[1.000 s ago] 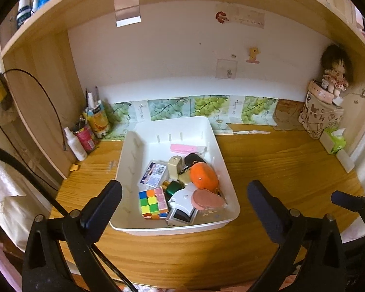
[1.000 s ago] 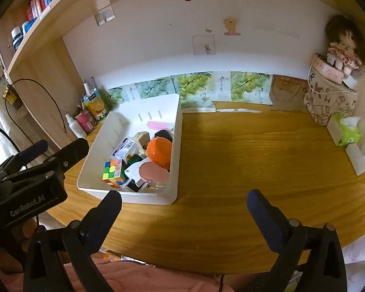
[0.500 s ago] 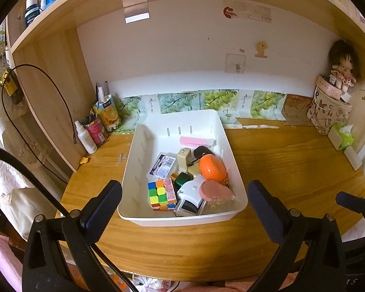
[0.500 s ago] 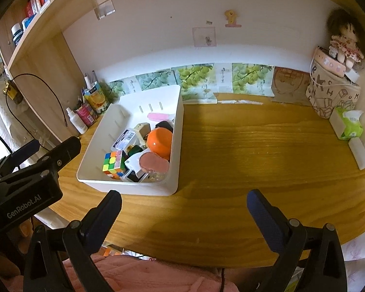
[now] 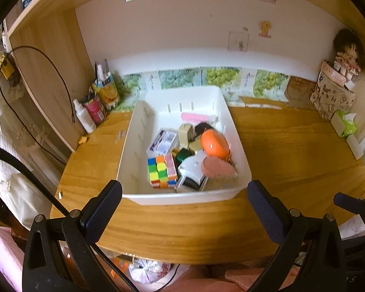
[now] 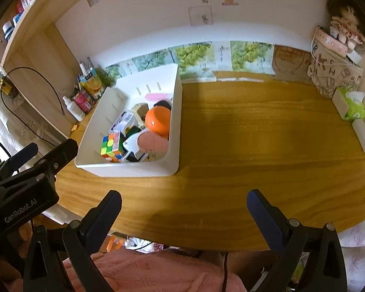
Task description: Organize rigid objects
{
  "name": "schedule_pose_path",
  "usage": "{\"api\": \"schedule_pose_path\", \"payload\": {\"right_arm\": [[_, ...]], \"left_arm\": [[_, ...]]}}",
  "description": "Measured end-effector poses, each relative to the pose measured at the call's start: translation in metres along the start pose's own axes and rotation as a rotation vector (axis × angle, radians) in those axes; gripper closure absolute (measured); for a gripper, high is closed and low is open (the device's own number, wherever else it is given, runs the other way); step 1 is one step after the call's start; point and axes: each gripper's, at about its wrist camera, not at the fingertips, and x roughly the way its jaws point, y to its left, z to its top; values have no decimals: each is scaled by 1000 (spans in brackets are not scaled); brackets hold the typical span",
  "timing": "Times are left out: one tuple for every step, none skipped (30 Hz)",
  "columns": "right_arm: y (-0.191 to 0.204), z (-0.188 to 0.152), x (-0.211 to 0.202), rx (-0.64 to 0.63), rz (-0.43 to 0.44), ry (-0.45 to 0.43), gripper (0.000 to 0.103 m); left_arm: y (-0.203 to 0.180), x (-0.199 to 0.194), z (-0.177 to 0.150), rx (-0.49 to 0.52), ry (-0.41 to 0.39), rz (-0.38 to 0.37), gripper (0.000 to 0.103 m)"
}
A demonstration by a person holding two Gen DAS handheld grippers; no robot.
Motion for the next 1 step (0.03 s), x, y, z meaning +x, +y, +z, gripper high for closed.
{"api": "schedule_pose_path", "payload": {"right_arm": [[0, -2, 2, 0, 1, 13, 0]], "left_arm": [[0, 3, -2, 1, 22, -2, 1]]}}
